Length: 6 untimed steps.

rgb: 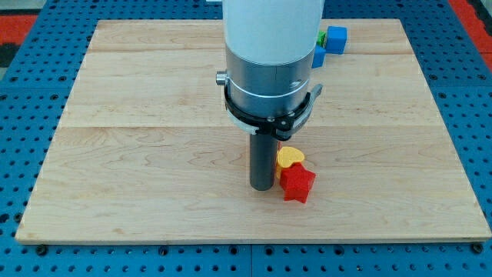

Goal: Separate the red star from the yellow heart

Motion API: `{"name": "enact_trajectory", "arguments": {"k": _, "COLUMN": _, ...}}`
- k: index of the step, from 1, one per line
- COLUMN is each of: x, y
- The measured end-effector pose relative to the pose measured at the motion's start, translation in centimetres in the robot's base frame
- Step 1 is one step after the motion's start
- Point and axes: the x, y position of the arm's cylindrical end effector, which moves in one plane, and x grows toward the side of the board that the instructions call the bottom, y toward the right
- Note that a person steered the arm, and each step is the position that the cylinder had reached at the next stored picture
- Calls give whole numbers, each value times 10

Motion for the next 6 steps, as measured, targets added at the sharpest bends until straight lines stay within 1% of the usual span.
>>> {"name": "enact_trajectory", "arguments": {"k": 1, "x": 0, "y": 46}}
{"name": "enact_trajectory", "arguments": {"k": 2, "x": -1, "y": 117}}
{"name": "enact_trajectory", "arguments": {"k": 3, "x": 2, "y": 97}}
{"name": "enact_trajectory", "arguments": {"k": 4, "x": -18, "y": 97}}
{"name": "enact_trajectory", "arguments": {"k": 5, "x": -74, "y": 111}}
{"name": "enact_trajectory", "arguments": {"k": 6, "x": -88, "y": 56}}
